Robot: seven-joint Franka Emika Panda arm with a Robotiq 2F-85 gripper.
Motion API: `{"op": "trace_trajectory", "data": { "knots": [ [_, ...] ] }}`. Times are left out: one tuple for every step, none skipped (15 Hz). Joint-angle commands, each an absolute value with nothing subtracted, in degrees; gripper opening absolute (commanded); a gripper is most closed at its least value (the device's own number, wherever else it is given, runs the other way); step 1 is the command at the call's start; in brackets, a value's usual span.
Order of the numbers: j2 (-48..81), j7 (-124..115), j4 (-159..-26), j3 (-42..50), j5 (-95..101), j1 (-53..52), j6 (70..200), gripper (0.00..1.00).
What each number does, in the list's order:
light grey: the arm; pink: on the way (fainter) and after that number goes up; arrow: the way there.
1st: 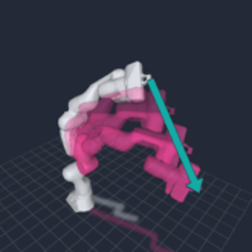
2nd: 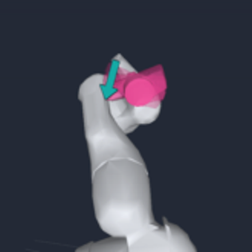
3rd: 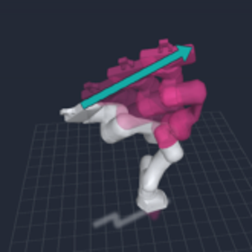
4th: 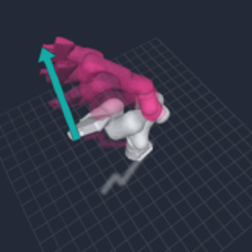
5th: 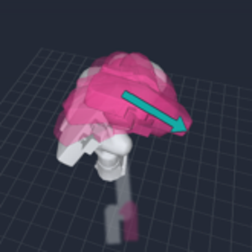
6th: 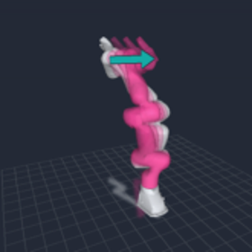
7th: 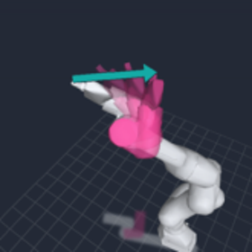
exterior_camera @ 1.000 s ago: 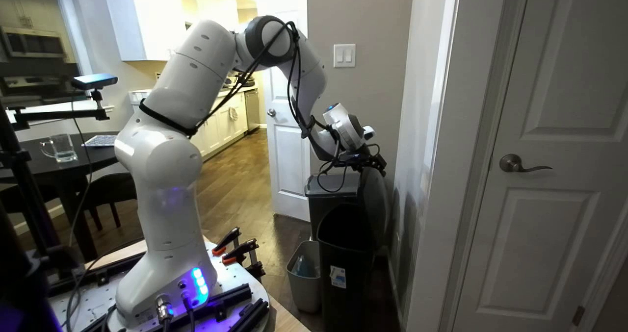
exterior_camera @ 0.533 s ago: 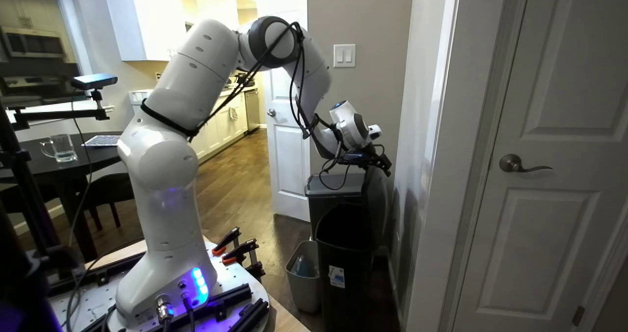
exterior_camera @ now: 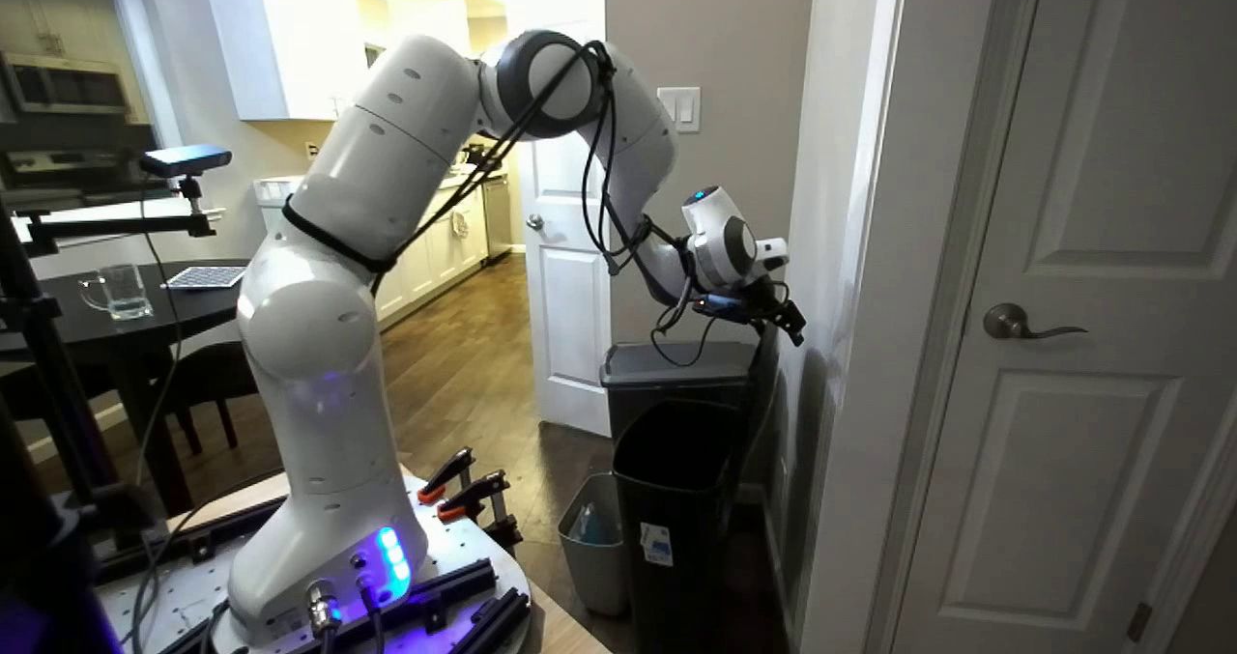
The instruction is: Open the lid of the black bin
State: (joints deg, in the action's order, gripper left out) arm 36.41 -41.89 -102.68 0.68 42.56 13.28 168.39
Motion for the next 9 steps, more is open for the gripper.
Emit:
{"op": "trace_trajectory", "data": {
  "knots": [
    [35.3,-32.6,-101.1,3.1,29.1,11.6,169.0,1.00],
    [35.2,-29.5,-100.3,4.2,24.8,10.7,168.9,1.00],
    [35.1,-27.0,-99.7,5.5,21.0,9.6,168.9,1.00],
    [34.9,-24.9,-99.1,6.5,18.0,8.7,168.9,1.00],
    [34.8,-23.3,-98.6,7.5,15.5,7.8,168.9,1.00],
    [34.5,-21.9,-98.3,8.1,13.4,7.2,168.9,1.00],
    [34.3,-20.7,-98.1,8.5,11.6,6.7,168.9,1.00],
    [34.0,-19.5,-98.1,8.1,9.6,6.8,168.7,1.00],
    [33.8,-18.0,-98.0,7.3,7.6,7.2,168.3,1.00]
  ]
}}
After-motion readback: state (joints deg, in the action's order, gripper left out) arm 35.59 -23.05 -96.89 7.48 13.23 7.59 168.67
